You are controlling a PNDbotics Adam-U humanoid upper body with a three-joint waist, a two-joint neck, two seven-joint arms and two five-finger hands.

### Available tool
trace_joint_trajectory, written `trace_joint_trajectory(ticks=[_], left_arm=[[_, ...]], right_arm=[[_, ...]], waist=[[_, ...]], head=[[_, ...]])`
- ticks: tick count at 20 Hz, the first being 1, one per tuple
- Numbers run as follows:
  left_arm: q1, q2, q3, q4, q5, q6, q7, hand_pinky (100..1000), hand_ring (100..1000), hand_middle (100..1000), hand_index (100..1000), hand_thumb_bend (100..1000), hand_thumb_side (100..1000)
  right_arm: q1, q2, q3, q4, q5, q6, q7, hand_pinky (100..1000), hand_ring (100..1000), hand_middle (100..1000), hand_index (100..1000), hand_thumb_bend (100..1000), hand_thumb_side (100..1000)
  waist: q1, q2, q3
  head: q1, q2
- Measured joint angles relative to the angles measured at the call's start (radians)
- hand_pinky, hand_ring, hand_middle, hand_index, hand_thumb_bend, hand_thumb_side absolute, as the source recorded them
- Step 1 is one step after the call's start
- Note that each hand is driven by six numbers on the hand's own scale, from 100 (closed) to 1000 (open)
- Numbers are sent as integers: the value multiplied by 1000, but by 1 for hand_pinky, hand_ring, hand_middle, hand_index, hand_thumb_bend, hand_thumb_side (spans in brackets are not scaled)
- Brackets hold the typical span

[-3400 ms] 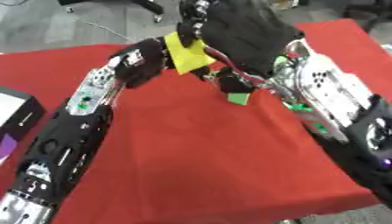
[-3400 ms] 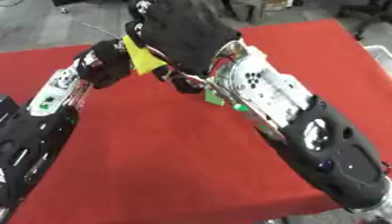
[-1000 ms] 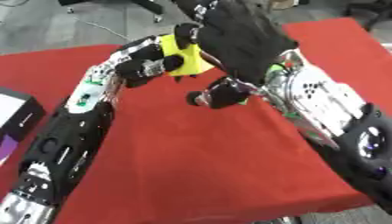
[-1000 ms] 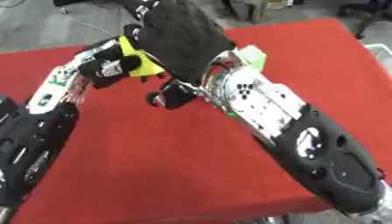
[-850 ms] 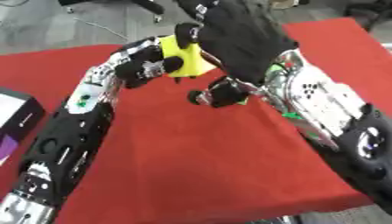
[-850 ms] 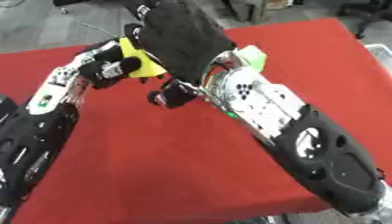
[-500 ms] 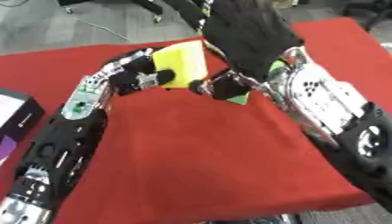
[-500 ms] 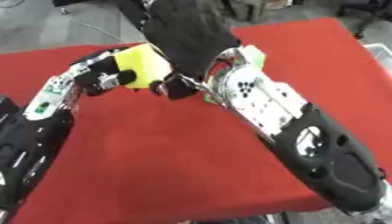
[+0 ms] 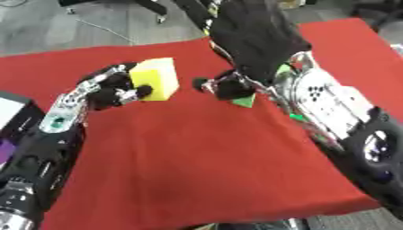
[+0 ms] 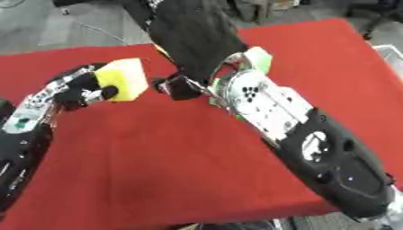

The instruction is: Pick up the objects with one hand, pass them to the other hand, and then place them into the box on the other side of the table.

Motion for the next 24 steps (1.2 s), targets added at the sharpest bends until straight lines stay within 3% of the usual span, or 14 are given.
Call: trace_joint_trajectory(ticks=[2, 4, 9, 12, 16, 19, 22, 24], left_arm=[[7, 69, 25, 16, 6, -31, 31, 695, 368, 164, 368, 100, 138], [30, 153, 53, 29, 26, -65, 65, 686, 373, 163, 369, 139, 100], [122, 413, 126, 85, 57, -190, 190, 649, 382, 171, 395, 274, 100], [164, 552, 156, 116, -38, -288, 288, 631, 386, 184, 439, 437, 100], [199, 656, 163, 185, -404, -469, 469, 623, 358, 197, 478, 507, 100], [215, 665, 143, 287, -757, -559, 713, 621, 364, 201, 481, 526, 100], [217, 659, 111, 402, -1067, -558, 1019, 620, 374, 212, 491, 548, 100], [216, 638, 85, 480, -1244, -498, 1213, 653, 485, 385, 629, 661, 100]], right_arm=[[14, -8, 3, 0, -4, 16, 33, 100, 859, 948, 1000, 648, 381], [26, -19, 7, 0, -9, 28, 66, 100, 858, 945, 1000, 635, 386], [43, -45, 8, 0, -9, 42, 111, 100, 859, 947, 1000, 619, 396], [51, -55, 8, 0, -9, 41, 123, 100, 860, 949, 1000, 610, 401], [54, -61, 8, 0, -9, 38, 129, 100, 858, 946, 1000, 602, 405], [56, -61, 8, 0, -9, 37, 128, 100, 857, 944, 1000, 596, 408], [56, -60, 8, 0, -10, 39, 125, 100, 854, 940, 1000, 589, 411], [57, -58, 8, 0, -10, 42, 120, 100, 852, 938, 1000, 586, 414]], waist=[[5, -7, 8], [15, -13, 15], [42, -25, 24], [52, -33, 25], [58, -37, 20], [56, -37, 10], [51, -37, 2], [46, -37, -7]], head=[[0, 0], [26, 0], [170, 0], [215, 0], [234, 0], [239, 0], [245, 0], [250, 0]])
